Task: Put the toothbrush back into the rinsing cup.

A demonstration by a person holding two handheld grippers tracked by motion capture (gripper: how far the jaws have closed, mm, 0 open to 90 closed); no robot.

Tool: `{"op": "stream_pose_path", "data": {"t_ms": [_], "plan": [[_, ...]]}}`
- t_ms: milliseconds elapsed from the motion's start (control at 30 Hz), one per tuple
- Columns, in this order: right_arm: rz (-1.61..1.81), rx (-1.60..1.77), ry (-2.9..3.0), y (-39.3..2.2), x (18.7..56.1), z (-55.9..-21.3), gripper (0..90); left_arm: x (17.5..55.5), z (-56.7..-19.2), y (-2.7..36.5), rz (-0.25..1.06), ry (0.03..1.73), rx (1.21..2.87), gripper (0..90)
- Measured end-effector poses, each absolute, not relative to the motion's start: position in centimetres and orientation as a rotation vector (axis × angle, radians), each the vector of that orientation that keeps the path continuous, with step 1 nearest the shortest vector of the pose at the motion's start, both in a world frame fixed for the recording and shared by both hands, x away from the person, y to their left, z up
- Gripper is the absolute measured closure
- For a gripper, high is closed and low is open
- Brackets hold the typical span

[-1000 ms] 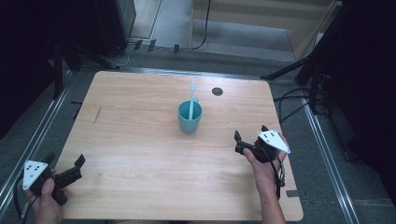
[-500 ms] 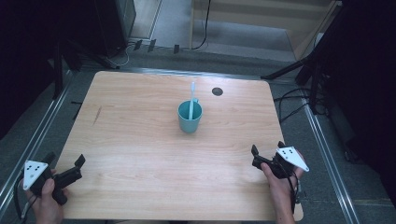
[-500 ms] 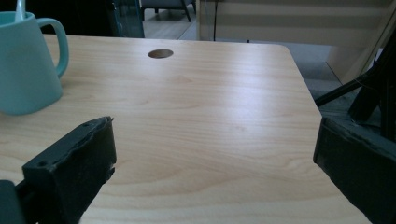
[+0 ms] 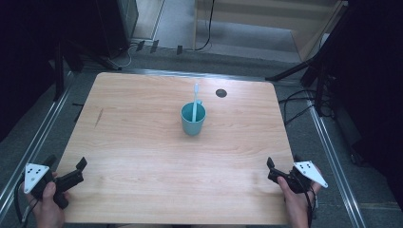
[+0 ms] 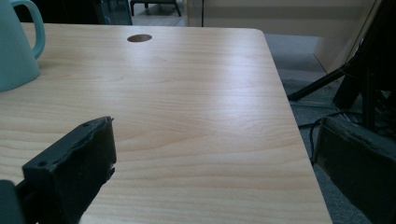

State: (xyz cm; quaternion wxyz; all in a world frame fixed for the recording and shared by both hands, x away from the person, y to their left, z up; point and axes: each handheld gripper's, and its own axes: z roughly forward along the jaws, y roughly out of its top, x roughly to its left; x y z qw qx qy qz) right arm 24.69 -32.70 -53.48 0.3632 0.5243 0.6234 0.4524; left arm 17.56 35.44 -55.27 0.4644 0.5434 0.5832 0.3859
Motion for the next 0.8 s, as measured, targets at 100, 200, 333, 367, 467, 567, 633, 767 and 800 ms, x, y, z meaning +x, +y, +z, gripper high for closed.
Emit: {"op": "stream_pose_path", "data": {"t_ms": [100, 200, 333, 367, 467, 567, 633, 767, 800], "plan": [[1.151, 1.369, 1.602, -33.4, 24.3, -53.8, 0.0, 17.6, -55.3, 35.4, 0.949, 1.432, 1.335, 0.0], [1.146, 1.374, 1.598, -33.7, 24.1, -53.8, 0.0, 17.6, -55.3, 35.5, 0.947, 1.432, 1.335, 0.0], [1.132, 1.371, 1.591, -34.3, 23.7, -54.0, 0.0, 17.6, -55.3, 35.5, 0.947, 1.432, 1.335, 0.0], [1.132, 1.379, 1.587, -34.6, 23.4, -54.1, 0.0, 17.6, -55.3, 35.5, 0.947, 1.431, 1.336, 0.0], [1.135, 1.389, 1.579, -35.0, 23.2, -54.2, 0.0, 17.6, -55.3, 35.5, 0.947, 1.431, 1.336, 0.0], [1.123, 1.393, 1.579, -35.4, 23.0, -54.5, 0.0, 17.6, -55.3, 35.4, 0.951, 1.433, 1.337, 0.0], [1.131, 1.393, 1.573, -35.5, 22.9, -54.5, 0.0, 17.6, -55.3, 35.4, 0.952, 1.431, 1.338, 0.0], [1.132, 1.37, 1.585, -35.4, 22.8, -54.5, 0.0, 17.6, -55.3, 35.4, 0.95, 1.432, 1.337, 0.0], [1.126, 1.362, 1.587, -35.5, 22.7, -54.5, 0.0, 17.6, -55.3, 35.4, 0.95, 1.433, 1.337, 0.0]]}}
